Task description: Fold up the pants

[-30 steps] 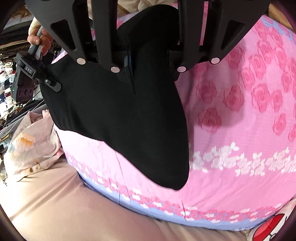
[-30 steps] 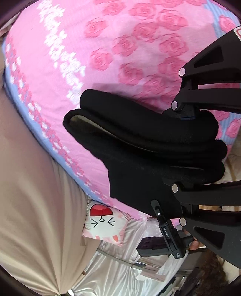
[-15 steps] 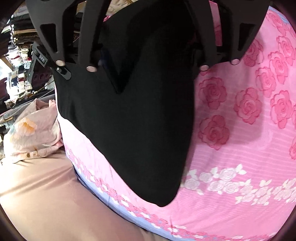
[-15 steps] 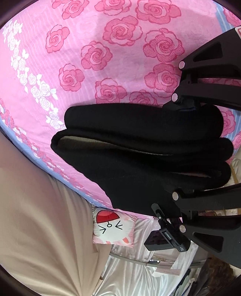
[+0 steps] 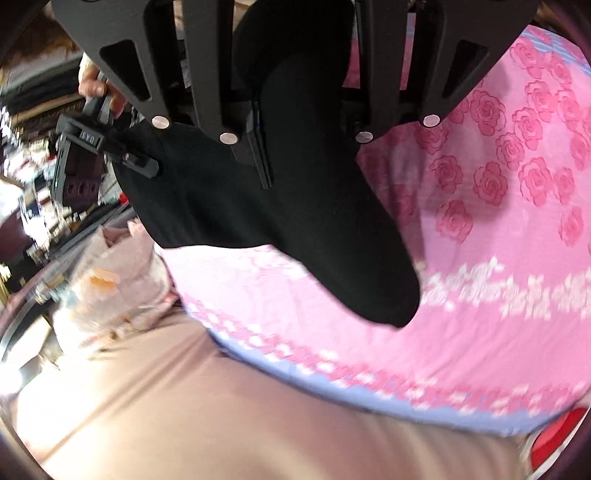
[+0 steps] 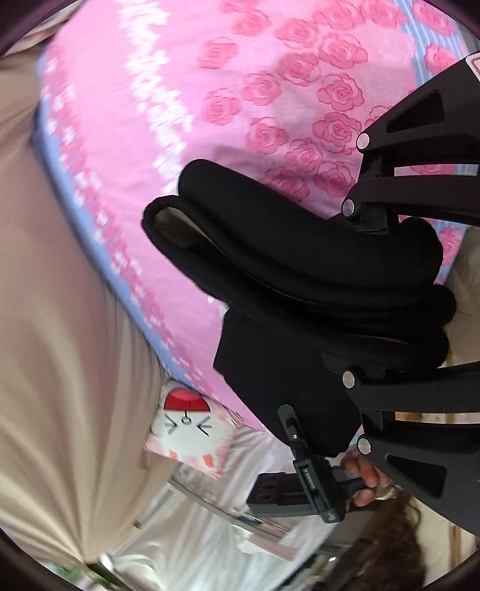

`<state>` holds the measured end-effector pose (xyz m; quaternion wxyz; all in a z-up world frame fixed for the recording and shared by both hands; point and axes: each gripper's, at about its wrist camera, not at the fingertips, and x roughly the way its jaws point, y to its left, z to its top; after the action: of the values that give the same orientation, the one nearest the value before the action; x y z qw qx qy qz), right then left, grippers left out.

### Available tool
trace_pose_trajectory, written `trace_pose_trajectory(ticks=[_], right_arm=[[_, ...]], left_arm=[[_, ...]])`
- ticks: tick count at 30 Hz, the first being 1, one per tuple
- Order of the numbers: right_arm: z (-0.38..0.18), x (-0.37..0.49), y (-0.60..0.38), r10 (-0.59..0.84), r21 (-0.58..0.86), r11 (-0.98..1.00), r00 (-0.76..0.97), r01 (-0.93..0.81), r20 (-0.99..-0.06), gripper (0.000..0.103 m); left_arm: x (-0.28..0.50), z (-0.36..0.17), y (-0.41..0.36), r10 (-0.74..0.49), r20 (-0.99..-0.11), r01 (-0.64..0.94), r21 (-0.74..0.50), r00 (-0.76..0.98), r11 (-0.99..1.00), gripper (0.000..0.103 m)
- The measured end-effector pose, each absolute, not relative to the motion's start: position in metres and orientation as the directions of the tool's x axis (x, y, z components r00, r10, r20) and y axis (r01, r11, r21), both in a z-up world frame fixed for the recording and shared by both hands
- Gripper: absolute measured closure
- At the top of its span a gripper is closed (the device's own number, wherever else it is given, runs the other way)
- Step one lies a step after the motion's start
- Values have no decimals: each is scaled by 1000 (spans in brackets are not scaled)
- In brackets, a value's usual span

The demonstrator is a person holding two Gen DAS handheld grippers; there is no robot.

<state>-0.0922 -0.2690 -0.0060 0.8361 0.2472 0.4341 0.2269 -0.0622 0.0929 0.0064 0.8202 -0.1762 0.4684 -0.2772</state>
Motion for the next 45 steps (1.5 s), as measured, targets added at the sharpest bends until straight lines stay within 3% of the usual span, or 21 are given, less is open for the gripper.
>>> trace_pose_trajectory(ticks=[6, 15, 23, 28, 35, 37, 40, 41, 42, 43, 45], right_arm=[[50, -116, -261, 588, 524, 797, 583, -300, -561, 65], [126, -106, -272, 605, 457, 776, 717, -434, -346, 65], [165, -34, -277, 586, 379, 784, 788, -491, -189, 65], [153, 37, -282, 560, 418, 781, 817, -465, -139, 64], [52, 167, -307, 527, 581, 751, 816, -315, -238, 64], [17, 194, -312, 499, 604, 760, 811, -240, -306, 61], [-45, 232, -319, 435, 626, 780, 741, -25, -512, 60], [-64, 236, -323, 400, 609, 791, 704, 58, -587, 55], [-69, 231, -330, 416, 641, 765, 708, 66, -570, 53], [-65, 225, -335, 422, 661, 748, 725, 62, -545, 53], [-39, 200, -347, 282, 576, 811, 795, 102, -538, 45]], left_arm=[[-88, 55, 94, -655, -590, 412, -510, 471, 755, 79], [-79, 129, 101, -666, -426, 541, -389, 612, 746, 78], [-8, 163, 82, -607, -280, 565, -222, 744, 795, 78], [72, 147, 68, -552, -287, 510, -213, 783, 834, 78], [183, 66, 43, -463, -397, 431, -173, 792, 885, 78], [213, 29, 35, -440, -465, 415, -162, 768, 895, 78], [258, -40, 28, -383, -650, 354, -183, 656, 917, 74], [266, -62, 35, -358, -710, 293, -219, 606, 931, 68], [262, -64, 45, -376, -688, 269, -263, 621, 926, 56], [254, -61, 57, -372, -663, 229, -296, 649, 927, 38], [237, -44, 84, -274, -666, 116, -272, 694, 955, 22]])
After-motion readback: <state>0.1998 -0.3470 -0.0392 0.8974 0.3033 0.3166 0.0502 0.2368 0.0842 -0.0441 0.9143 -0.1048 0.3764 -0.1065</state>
